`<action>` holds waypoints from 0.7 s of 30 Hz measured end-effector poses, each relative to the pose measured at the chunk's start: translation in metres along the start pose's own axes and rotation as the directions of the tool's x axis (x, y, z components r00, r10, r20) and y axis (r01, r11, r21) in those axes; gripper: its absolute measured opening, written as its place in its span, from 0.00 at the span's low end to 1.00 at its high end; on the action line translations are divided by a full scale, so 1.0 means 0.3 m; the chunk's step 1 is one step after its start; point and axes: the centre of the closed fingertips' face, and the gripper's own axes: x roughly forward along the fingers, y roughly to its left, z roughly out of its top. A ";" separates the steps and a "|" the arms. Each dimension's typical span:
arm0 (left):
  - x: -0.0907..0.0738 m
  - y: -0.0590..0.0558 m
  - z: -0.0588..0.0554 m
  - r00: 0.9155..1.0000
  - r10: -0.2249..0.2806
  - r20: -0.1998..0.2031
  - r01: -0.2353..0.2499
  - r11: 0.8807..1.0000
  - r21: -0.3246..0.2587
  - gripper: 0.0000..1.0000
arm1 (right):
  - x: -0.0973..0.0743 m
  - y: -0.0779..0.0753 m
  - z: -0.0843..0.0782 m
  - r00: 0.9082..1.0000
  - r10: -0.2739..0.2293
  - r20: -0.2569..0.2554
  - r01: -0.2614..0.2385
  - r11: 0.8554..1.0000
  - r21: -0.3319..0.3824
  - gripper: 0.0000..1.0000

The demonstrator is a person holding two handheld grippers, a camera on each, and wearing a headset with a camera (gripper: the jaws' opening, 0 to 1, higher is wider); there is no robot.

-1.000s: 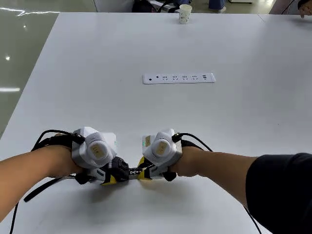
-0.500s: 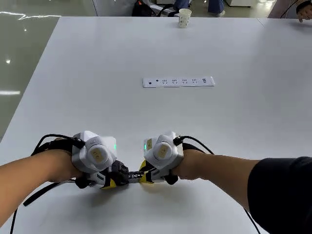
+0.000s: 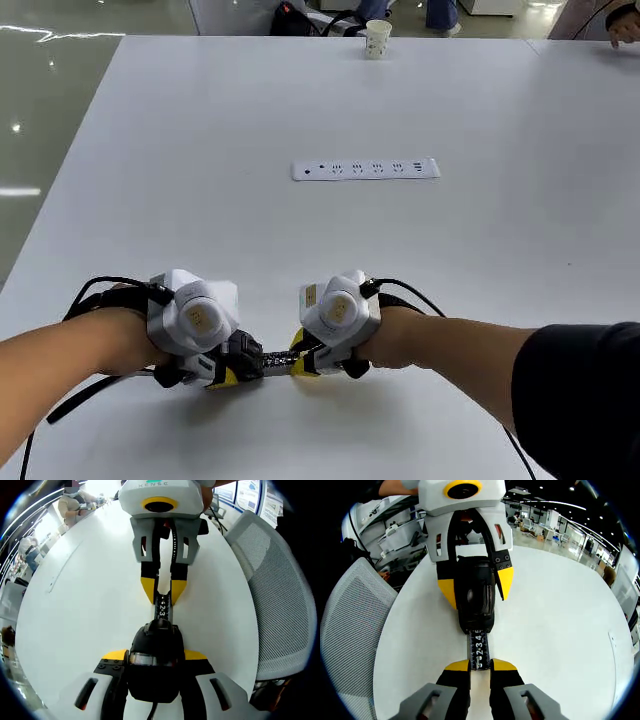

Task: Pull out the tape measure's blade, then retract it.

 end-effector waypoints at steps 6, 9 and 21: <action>0.000 0.001 0.002 1.000 0.001 0.000 -0.001 1.000 0.000 0.34 | -0.005 0.000 -0.006 1.000 0.002 -0.001 -0.002 1.000 0.006 0.10; -0.002 -0.003 0.001 1.000 0.001 0.000 -0.001 1.000 0.000 0.34 | -0.008 -0.003 -0.013 1.000 0.002 -0.001 -0.002 1.000 0.010 0.10; 0.001 0.000 0.000 1.000 0.001 -0.001 -0.001 1.000 0.001 0.34 | -0.018 -0.002 -0.029 1.000 0.003 -0.009 -0.003 1.000 0.019 0.10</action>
